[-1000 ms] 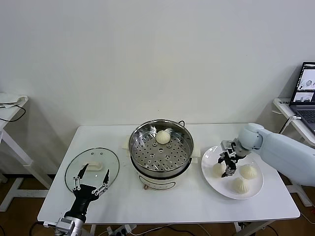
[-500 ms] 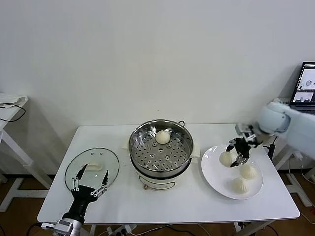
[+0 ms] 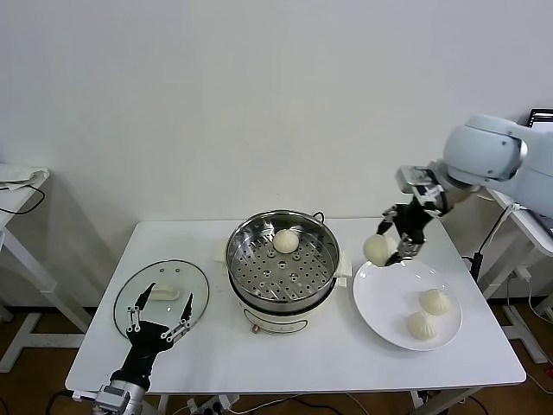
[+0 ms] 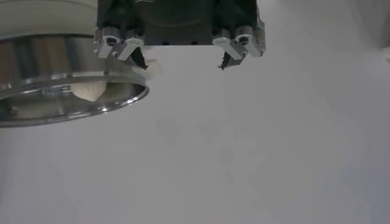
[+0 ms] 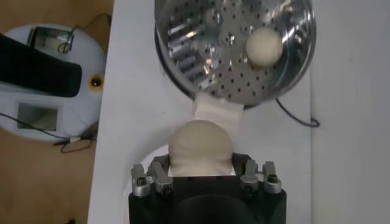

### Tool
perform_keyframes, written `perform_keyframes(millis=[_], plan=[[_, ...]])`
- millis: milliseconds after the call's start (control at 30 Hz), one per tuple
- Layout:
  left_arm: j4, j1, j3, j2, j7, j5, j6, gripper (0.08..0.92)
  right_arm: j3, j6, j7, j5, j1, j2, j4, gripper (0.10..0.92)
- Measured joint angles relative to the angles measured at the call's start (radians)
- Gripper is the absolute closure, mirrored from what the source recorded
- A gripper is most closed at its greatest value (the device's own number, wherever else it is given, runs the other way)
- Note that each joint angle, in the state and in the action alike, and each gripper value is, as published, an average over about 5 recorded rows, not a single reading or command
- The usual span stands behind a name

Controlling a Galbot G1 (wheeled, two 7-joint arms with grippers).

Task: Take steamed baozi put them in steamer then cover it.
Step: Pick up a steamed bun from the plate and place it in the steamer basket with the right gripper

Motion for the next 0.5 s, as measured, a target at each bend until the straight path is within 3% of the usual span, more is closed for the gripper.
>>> perform_keyframes(millis=[500], plan=[[0.006, -0.008, -0.020, 0.004, 0.000, 0.000, -0.003, 0.177, 0.124, -0.132, 0.076, 0.018, -0.191, 0.311, -0.159, 0.363]])
